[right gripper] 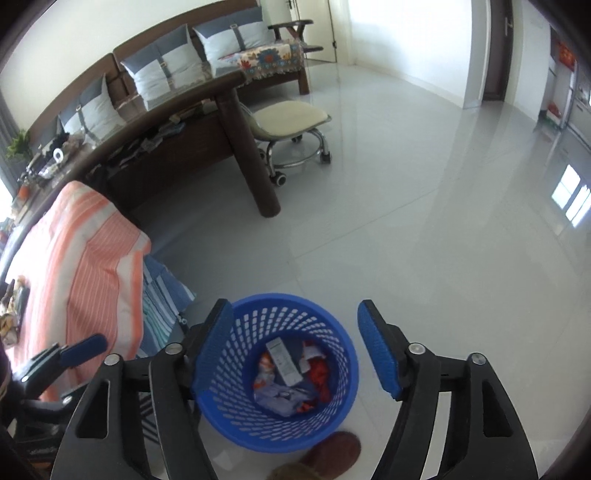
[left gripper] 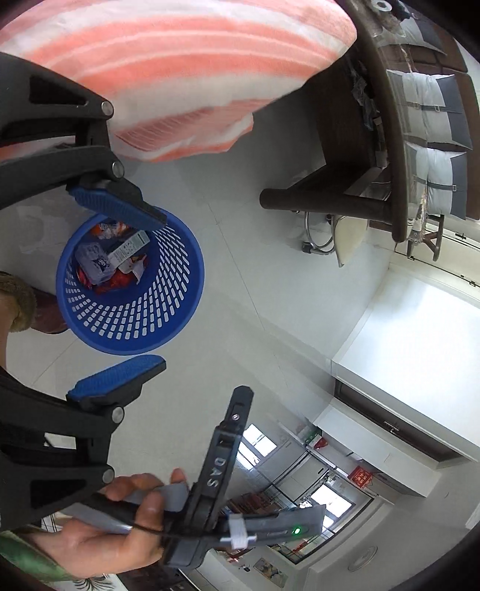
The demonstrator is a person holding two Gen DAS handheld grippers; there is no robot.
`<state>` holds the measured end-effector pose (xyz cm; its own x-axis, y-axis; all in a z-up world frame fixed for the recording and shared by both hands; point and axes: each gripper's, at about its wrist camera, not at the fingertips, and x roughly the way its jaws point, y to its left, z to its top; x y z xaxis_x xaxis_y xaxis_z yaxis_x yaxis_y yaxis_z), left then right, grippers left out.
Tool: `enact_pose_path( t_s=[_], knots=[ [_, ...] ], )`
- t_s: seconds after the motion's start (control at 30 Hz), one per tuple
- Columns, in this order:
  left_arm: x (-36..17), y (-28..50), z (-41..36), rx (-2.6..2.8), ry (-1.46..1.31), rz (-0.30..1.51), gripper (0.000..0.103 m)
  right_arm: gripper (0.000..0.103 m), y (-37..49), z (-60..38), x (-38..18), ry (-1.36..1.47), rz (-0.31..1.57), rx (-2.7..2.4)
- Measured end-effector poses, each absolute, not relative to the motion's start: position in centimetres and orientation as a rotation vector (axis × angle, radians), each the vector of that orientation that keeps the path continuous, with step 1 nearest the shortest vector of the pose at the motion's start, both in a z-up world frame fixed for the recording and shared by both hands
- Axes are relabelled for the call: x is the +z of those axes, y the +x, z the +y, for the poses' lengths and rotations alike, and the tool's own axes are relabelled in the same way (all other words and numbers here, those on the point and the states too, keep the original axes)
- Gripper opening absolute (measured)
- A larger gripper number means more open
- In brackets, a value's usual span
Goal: Collect trash
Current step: 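Carry the box and paper bag over the blue wastebasket and open both tools, then return to the table and grasp the green-and-white snack bag with the left tool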
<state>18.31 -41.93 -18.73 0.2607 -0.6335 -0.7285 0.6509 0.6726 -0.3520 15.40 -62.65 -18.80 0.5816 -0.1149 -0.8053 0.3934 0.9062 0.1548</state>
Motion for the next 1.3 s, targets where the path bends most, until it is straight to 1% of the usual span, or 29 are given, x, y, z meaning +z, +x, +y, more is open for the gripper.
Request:
enact_pose_path(
  t_s=[0.07, 0.1, 0.23, 0.3, 0.43, 0.53, 0.63, 0.77, 0.8, 0.83, 1.0, 1.17, 1.3],
  knots=[
    [-17.6, 16.9, -39.0, -0.867, 0.047, 0.953, 0.072, 0.087, 15.4, -61.9, -17.8, 0.299, 0.873, -0.323],
    [-17.2, 16.3, -37.4, -0.861, 0.066, 0.942, 0.072, 0.089, 15.4, -61.5, -17.3, 0.283, 0.859, -0.329],
    [-16.6, 14.1, -29.8, -0.819, 0.130, 0.909, 0.072, 0.090, 15.8, -58.2, -15.6, 0.239, 0.813, -0.307],
    [-16.7, 13.2, -25.5, -0.789, 0.155, 0.886, 0.072, 0.093, 16.1, -55.6, -14.8, 0.215, 0.787, -0.270],
    [-17.5, 12.5, -18.1, -0.716, 0.218, 0.867, 0.072, 0.098, 16.5, -48.0, -14.2, 0.177, 0.751, -0.121],
    [-17.7, 13.4, -13.5, -0.651, 0.214, 0.878, 0.072, 0.098, 16.2, -41.1, -15.3, 0.149, 0.800, 0.044],
    [-17.3, 15.1, -10.2, -0.629, 0.170, 0.866, 0.072, 0.098, 15.5, -33.9, -16.7, 0.036, 0.846, 0.209],
    [-15.8, 17.6, -9.3, -0.664, 0.227, 0.807, 0.072, 0.098, 14.7, -27.2, -19.2, -0.105, 0.893, 0.338],
    [-15.5, 18.3, -9.5, -0.680, 0.260, 0.787, 0.072, 0.101, 14.6, -26.3, -19.7, -0.136, 0.890, 0.339],
    [-15.1, 18.8, -9.8, -0.699, 0.294, 0.771, 0.072, 0.101, 14.4, -25.9, -19.7, -0.158, 0.862, 0.333],
    [-15.2, 22.3, -11.9, -0.757, 0.420, 0.753, 0.072, 0.101, 14.2, -25.9, -20.0, -0.134, 0.851, 0.341],
    [-16.2, 25.5, -13.0, -0.797, 0.401, 0.805, 0.072, 0.102, 14.3, -25.2, -20.0, -0.138, 0.841, 0.338],
    [-17.3, 26.1, -13.7, -0.826, 0.392, 0.829, 0.072, 0.102, 14.2, -25.1, -20.0, -0.139, 0.842, 0.340]
  ],
)
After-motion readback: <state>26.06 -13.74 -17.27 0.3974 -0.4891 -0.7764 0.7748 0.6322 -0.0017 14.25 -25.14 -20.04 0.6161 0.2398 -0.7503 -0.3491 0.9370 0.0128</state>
